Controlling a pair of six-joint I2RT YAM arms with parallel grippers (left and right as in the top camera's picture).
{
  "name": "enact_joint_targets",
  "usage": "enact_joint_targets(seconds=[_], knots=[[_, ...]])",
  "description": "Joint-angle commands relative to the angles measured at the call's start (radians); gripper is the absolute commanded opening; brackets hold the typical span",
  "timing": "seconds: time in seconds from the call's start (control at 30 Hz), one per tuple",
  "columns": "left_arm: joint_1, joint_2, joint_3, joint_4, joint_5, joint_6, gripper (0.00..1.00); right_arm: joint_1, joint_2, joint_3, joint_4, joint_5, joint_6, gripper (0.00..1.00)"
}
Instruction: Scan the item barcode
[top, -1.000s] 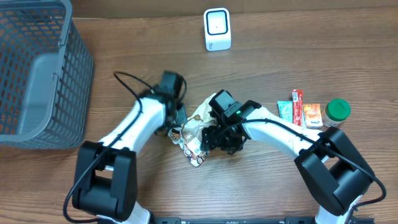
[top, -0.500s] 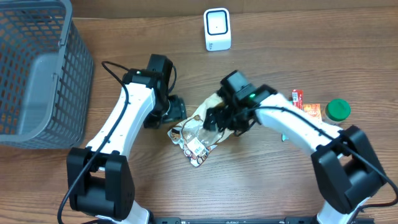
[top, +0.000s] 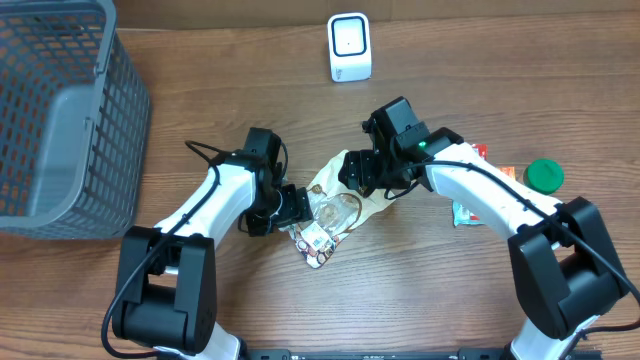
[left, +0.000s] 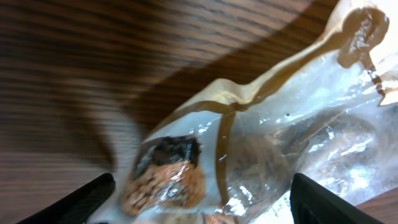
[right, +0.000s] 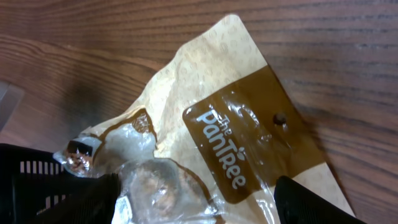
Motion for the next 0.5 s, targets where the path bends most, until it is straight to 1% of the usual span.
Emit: enact_joint_targets(seconds=[0.0, 0.07, 0.2, 0.47], knots=[[0.004, -0.008, -0.036, 0.032, 0.056, 0.008, 0.79, 0.008, 0.000, -0.040, 0.011, 0.036, -0.013, 0.82], [0.004, -0.008, -0.038, 0.042, 0.056, 0.007, 0.77, 0.013, 0.000, -0.054, 0.018, 0.036, -0.013, 0.82], [0.003, -0.008, -0.039, 0.051, 0.056, -0.013, 0.77, 0.029, 0.000, -0.088, 0.045, 0.036, -0.013, 0.82], [0.003, -0.008, -0.039, 0.097, 0.056, -0.013, 0.76, 0.056, 0.000, -0.134, 0.103, 0.037, -0.010, 0.79]])
